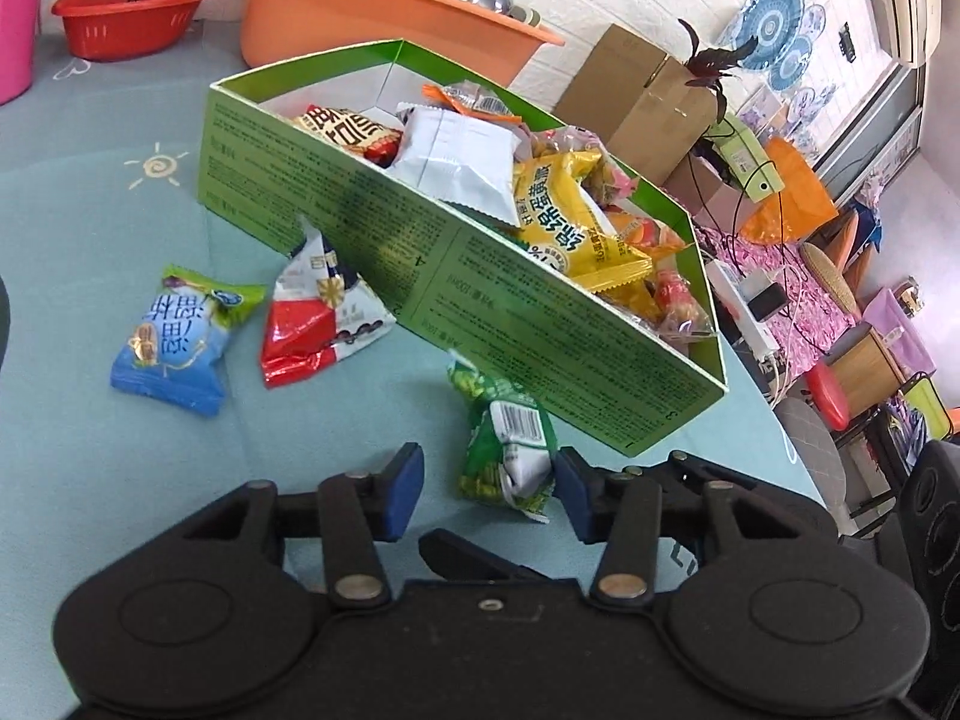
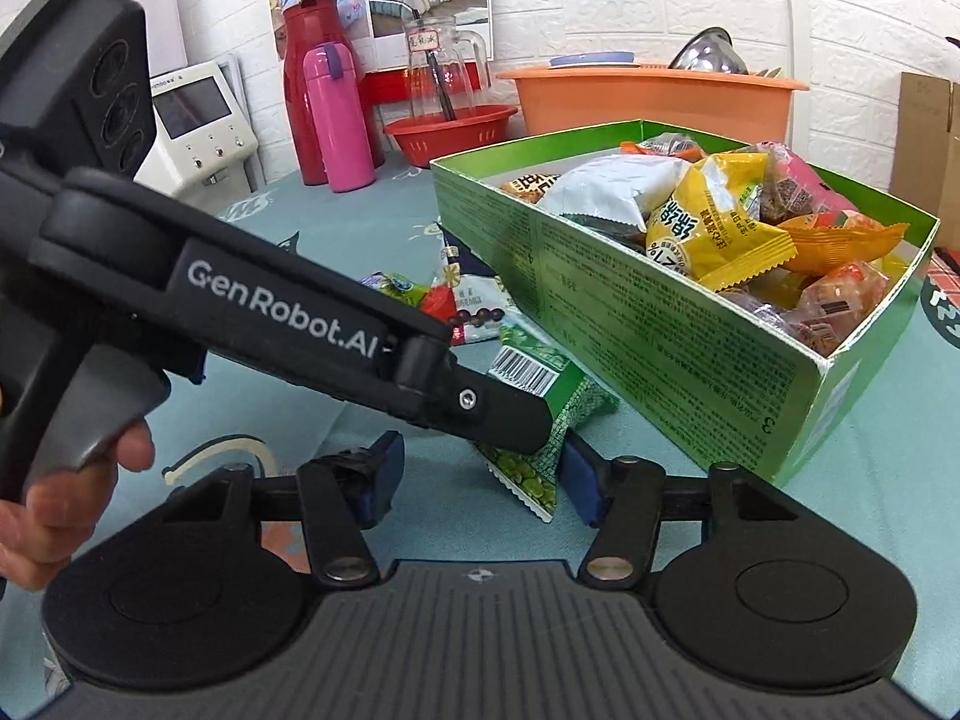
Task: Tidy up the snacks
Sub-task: 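Carry the green packet into the green box and open the left gripper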
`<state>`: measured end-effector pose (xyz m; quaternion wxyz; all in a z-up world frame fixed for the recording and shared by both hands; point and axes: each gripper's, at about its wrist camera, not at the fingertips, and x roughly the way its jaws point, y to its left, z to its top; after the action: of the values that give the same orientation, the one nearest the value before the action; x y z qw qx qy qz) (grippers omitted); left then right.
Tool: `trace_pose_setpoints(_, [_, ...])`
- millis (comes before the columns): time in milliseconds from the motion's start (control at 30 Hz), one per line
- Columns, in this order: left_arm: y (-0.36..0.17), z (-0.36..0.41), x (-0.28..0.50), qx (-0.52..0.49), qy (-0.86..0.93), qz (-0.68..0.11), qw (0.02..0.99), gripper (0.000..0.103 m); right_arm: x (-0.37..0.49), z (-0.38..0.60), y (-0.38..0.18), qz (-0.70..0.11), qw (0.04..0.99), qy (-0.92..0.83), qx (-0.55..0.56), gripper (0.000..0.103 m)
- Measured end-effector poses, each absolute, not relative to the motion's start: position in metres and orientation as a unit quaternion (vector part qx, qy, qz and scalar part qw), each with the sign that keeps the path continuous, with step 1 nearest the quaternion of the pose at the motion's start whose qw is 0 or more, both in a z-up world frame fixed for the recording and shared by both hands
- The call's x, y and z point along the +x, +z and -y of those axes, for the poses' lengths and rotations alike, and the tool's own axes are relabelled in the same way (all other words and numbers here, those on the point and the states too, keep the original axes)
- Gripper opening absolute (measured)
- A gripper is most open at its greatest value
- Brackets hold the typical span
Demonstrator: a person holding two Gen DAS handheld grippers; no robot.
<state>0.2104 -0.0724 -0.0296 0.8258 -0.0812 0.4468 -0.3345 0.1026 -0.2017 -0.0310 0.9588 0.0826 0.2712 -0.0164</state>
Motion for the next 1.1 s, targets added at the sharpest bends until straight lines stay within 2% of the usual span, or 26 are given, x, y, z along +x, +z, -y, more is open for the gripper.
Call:
trace_pose_setpoints(100, [-0.026,0.074,0.211,-0.087,-0.337,-0.442,0.827,0.086,0.102,0.205,-0.031,-0.269,0.959,-0.023,0.087,0.092])
trace_pose_setpoints(133, [-0.025,0.076,0.212,-0.086,-0.337,-0.440,0.828,0.085,0.102,0.205,-0.031,-0.269,0.959,-0.026,0.087,0.089])
trace_pose_setpoints(167, [-0.024,0.078,0.213,-0.084,-0.337,-0.440,0.828,0.084,0.102,0.206,-0.031,-0.268,0.959,-0.028,0.087,0.079])
trace_pose_setpoints(233, [-0.026,0.085,0.214,-0.076,-0.339,-0.445,0.826,0.061,0.102,0.206,-0.032,-0.267,0.960,-0.033,0.081,0.063])
trace_pose_setpoints(267, [-0.027,0.086,0.212,-0.072,-0.338,-0.443,0.827,0.061,0.102,0.205,-0.032,-0.266,0.960,-0.034,0.075,0.062])
trace_pose_setpoints(333, [-0.027,0.087,0.206,-0.069,-0.341,-0.432,0.832,0.057,0.100,0.203,-0.031,-0.267,0.961,-0.037,0.070,0.061])
trace_pose_setpoints(467, [-0.014,0.083,0.197,-0.065,-0.350,-0.410,0.839,0.056,0.092,0.203,-0.021,-0.257,0.963,-0.027,0.075,0.059])
trace_pose_setpoints(667, [0.028,0.073,0.197,-0.068,-0.357,-0.354,0.861,0.056,0.094,0.202,0.014,-0.203,0.978,-0.014,0.056,0.059])
trace_pose_setpoints(900, [0.054,0.070,0.232,-0.082,-0.355,-0.320,0.874,0.057,0.128,0.210,0.042,-0.159,0.987,-0.011,0.031,0.059])
trace_pose_setpoints(1100, [0.045,0.074,0.274,-0.093,-0.346,-0.331,0.873,0.057,0.167,0.219,0.043,-0.172,0.984,-0.017,0.036,0.059])
